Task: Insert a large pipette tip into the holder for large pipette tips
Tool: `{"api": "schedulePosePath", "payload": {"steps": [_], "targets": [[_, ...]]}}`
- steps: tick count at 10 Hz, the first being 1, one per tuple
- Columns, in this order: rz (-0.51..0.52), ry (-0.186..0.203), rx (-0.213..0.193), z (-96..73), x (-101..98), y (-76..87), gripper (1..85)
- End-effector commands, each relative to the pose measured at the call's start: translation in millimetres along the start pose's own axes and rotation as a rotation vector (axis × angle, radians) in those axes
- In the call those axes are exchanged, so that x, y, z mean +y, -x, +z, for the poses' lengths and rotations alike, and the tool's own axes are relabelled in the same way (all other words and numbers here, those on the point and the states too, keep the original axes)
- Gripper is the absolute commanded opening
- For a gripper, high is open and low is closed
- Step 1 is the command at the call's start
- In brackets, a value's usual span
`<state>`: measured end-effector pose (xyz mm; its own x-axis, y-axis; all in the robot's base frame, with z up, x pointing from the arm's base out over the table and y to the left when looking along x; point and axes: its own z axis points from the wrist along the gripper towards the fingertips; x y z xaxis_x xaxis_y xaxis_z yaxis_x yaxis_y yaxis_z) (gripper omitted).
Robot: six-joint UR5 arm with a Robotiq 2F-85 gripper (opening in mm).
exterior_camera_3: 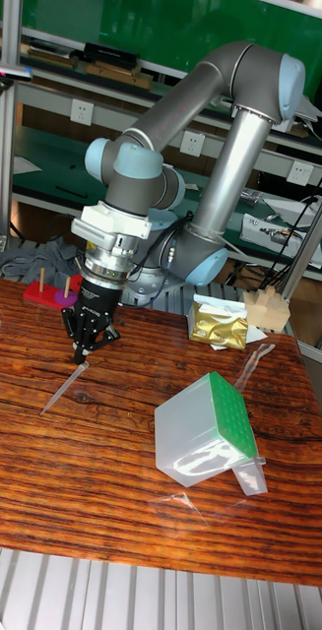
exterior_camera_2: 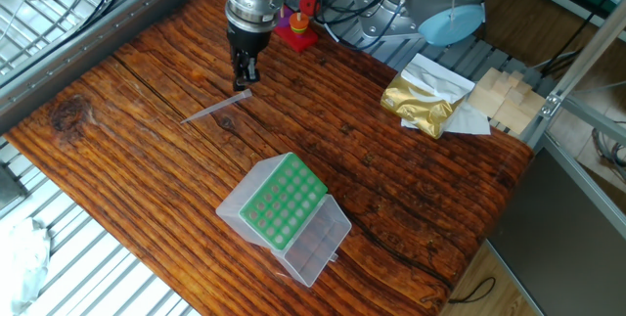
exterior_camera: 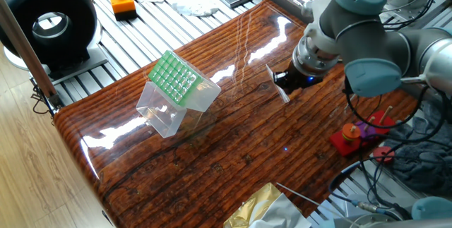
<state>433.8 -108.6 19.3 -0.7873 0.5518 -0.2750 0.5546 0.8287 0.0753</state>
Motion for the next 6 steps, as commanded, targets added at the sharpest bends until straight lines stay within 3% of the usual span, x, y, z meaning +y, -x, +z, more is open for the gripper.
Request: {"api": "schedulePosePath", "payload": {"steps": [1, 3, 6], "targets": [[-0.030, -0.007, 0.014, -1.8, -2.8, -1.5, 8.0], [-0.052, -0.001, 0.003, -3.4, -0.3, 2.1, 16.7], [-0.076, -0.003, -0.002, -5.2, 0.0, 3.6, 23.3]]}}
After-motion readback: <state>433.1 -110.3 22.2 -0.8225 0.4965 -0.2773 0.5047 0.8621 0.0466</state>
